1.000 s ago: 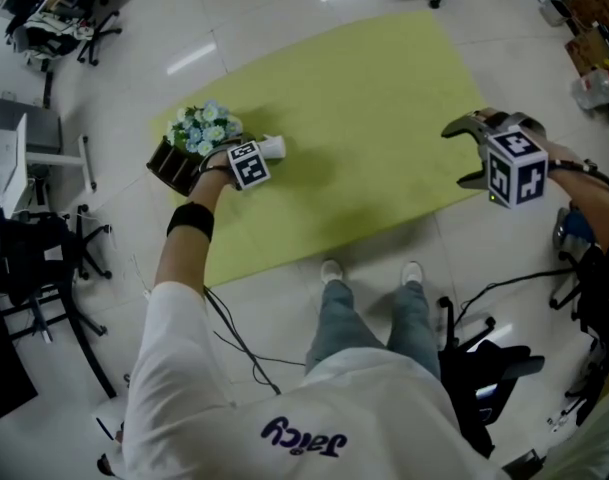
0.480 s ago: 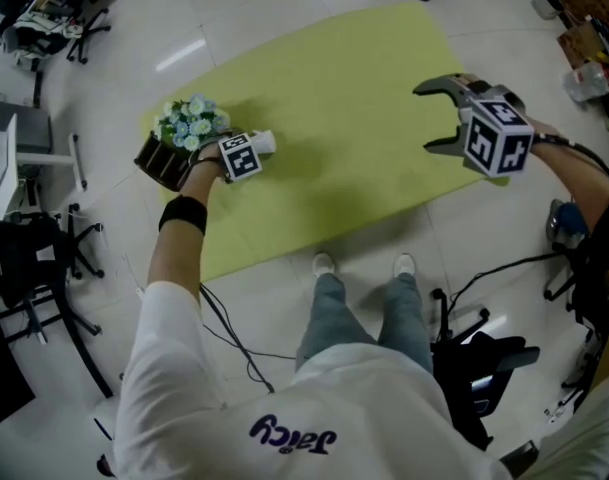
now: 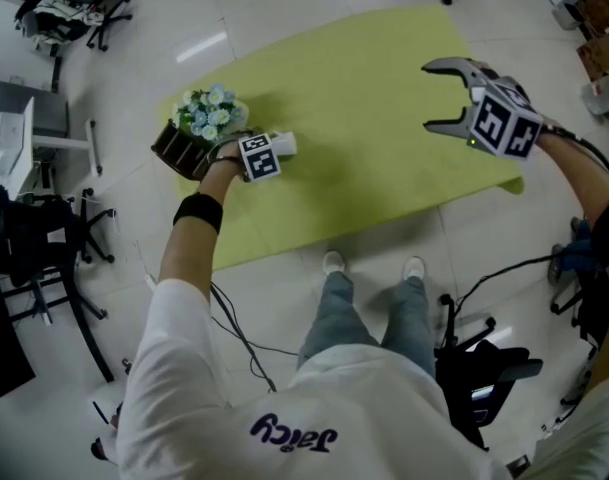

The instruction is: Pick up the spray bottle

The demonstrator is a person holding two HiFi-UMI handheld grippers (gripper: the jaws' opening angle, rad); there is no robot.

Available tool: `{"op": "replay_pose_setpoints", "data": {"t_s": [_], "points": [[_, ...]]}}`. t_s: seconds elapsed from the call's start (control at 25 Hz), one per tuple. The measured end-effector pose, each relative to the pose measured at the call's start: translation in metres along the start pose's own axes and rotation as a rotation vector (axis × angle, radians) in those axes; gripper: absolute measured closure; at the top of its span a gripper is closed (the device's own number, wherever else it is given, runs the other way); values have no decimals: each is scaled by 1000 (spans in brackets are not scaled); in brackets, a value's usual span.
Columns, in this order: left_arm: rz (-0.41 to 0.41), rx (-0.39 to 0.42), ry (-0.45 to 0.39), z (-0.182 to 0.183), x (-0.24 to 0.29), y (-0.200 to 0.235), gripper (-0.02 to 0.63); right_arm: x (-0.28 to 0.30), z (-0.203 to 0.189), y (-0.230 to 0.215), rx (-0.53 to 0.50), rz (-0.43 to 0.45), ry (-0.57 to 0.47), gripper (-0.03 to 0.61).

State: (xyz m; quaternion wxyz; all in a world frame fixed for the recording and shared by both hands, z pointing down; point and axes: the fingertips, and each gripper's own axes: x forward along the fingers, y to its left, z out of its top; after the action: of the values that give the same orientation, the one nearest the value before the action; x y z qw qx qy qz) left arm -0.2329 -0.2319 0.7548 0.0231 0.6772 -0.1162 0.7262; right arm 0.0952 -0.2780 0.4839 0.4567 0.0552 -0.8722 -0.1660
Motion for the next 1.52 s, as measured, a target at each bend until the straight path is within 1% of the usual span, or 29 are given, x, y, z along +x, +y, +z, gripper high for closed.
{"op": "replay_pose_setpoints", "data": {"t_s": [0.16,0.24,0.32,0.52,0.6,0.68,0.8,0.88,1.04,1.08,1.2,1.28,1.52], "points": [[53,-9,-72,19,-14,2,351,2,7,-2,4,17,-27,189],[83,-38,-119,28,-26,7,351,5,11,-4,9,11,-40,189],[129,-84,-183,37,-42,14,351,8,17,-8,19,1,-62,189],[242,-242,-375,58,-93,38,351,16,35,-19,40,-33,-117,187],[282,-301,-435,65,-111,42,351,18,41,-22,39,-37,-130,169],[325,-401,-505,64,-130,47,351,20,49,-24,38,-41,-152,170],[395,-577,-641,64,-166,54,351,16,59,-26,52,-54,-190,170],[435,-641,-704,62,-186,53,351,12,66,-28,76,-70,-220,170],[515,-709,-798,51,-230,44,350,4,85,-39,152,-124,-309,169],[544,-722,-816,47,-241,42,351,2,90,-44,181,-144,-336,155],[620,-751,-864,37,-273,37,351,-5,99,-56,272,-200,-423,152],[661,-761,-891,31,-292,34,351,-6,101,-57,314,-222,-461,153],[750,-767,-944,14,-327,23,351,3,107,-43,337,-241,-491,153]]}}
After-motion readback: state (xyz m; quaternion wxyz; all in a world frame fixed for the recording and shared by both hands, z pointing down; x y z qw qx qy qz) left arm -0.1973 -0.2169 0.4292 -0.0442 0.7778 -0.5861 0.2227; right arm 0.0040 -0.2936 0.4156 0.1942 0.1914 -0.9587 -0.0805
